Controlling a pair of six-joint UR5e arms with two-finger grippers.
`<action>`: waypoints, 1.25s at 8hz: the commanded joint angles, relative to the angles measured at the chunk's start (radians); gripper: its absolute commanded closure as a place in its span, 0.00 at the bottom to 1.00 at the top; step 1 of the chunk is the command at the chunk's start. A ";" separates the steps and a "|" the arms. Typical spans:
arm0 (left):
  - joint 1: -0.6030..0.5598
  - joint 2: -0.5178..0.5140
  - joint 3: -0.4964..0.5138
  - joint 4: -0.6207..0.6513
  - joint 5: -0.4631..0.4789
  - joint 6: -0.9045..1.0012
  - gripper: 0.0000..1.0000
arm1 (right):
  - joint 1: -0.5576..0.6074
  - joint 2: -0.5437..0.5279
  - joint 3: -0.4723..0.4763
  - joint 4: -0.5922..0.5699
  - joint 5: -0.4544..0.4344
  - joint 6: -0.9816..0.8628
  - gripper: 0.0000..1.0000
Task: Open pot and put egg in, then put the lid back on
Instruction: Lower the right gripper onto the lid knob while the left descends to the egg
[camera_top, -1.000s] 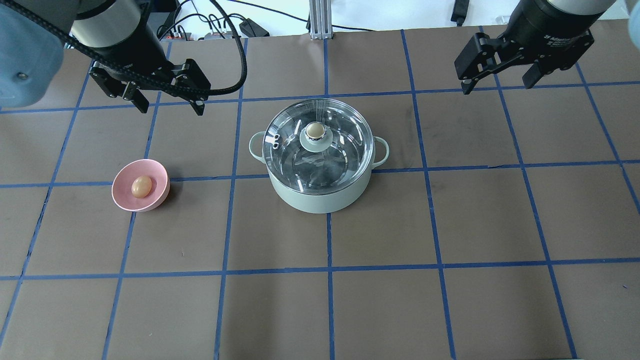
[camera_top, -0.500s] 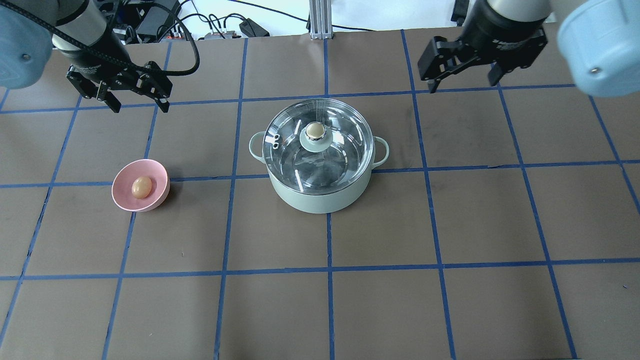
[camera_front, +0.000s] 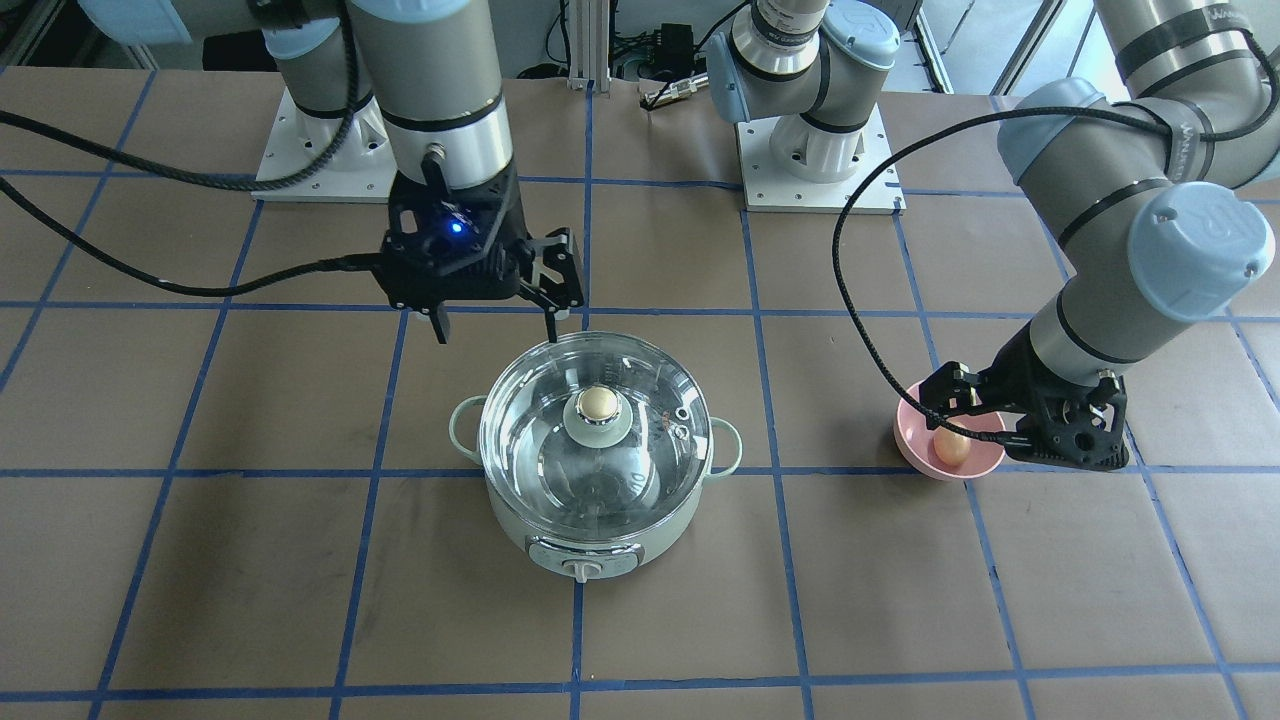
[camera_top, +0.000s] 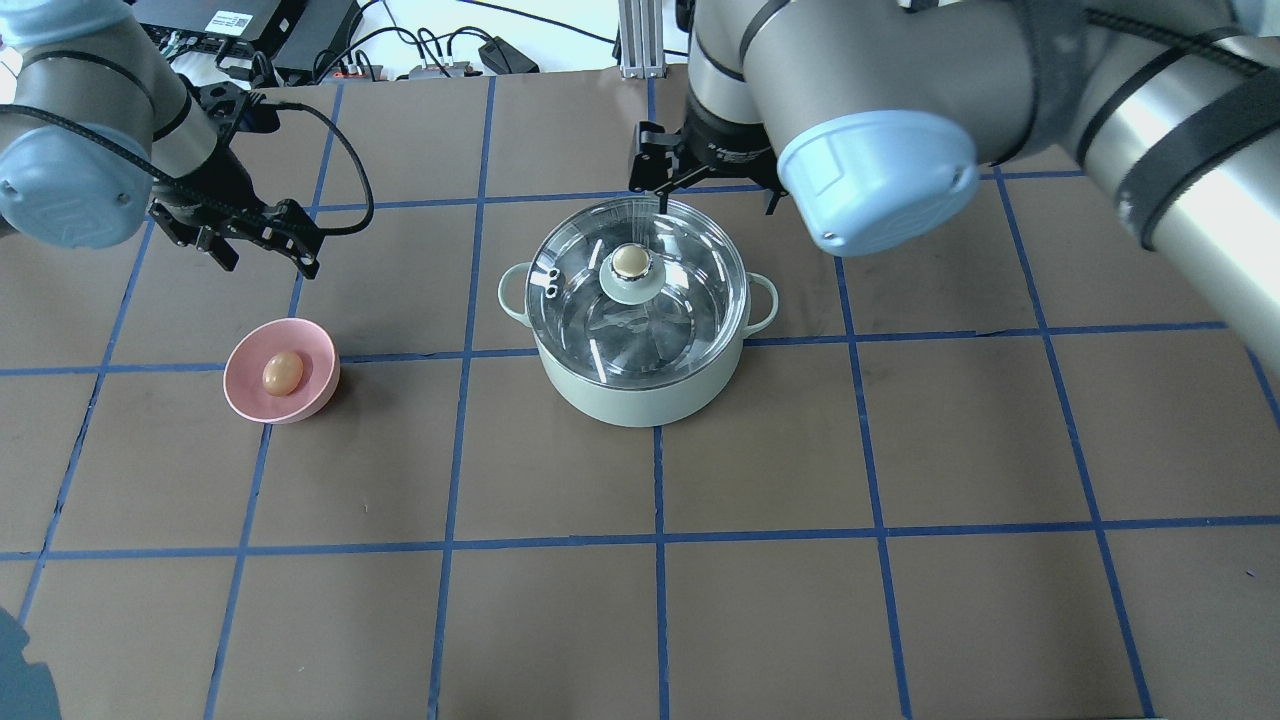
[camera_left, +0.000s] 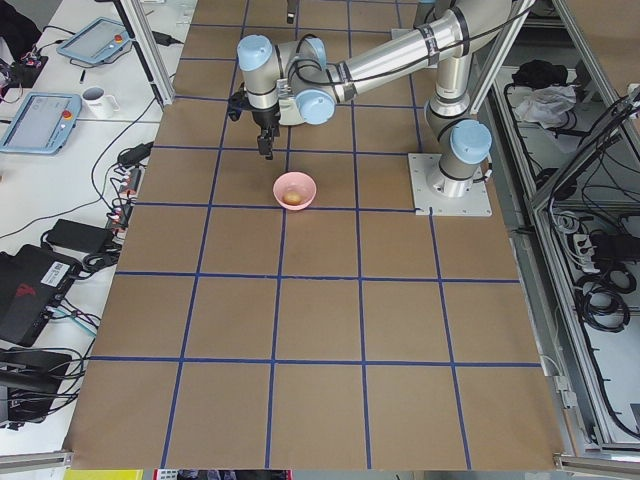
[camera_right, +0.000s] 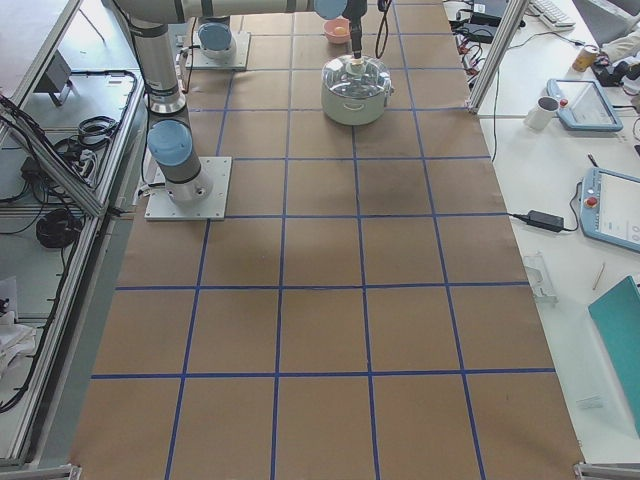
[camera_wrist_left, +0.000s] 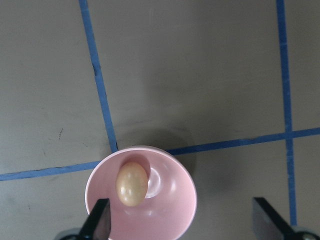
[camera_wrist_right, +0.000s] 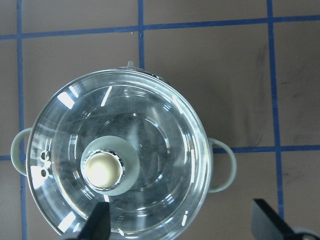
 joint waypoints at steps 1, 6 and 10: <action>0.033 -0.066 -0.066 0.054 0.054 0.040 0.00 | 0.066 0.107 0.000 -0.112 0.001 0.150 0.00; 0.047 -0.142 -0.092 0.041 0.092 0.030 0.00 | 0.105 0.197 0.002 -0.152 0.039 0.258 0.00; 0.063 -0.171 -0.094 0.043 0.091 0.037 0.00 | 0.111 0.216 -0.001 -0.155 0.038 0.234 0.70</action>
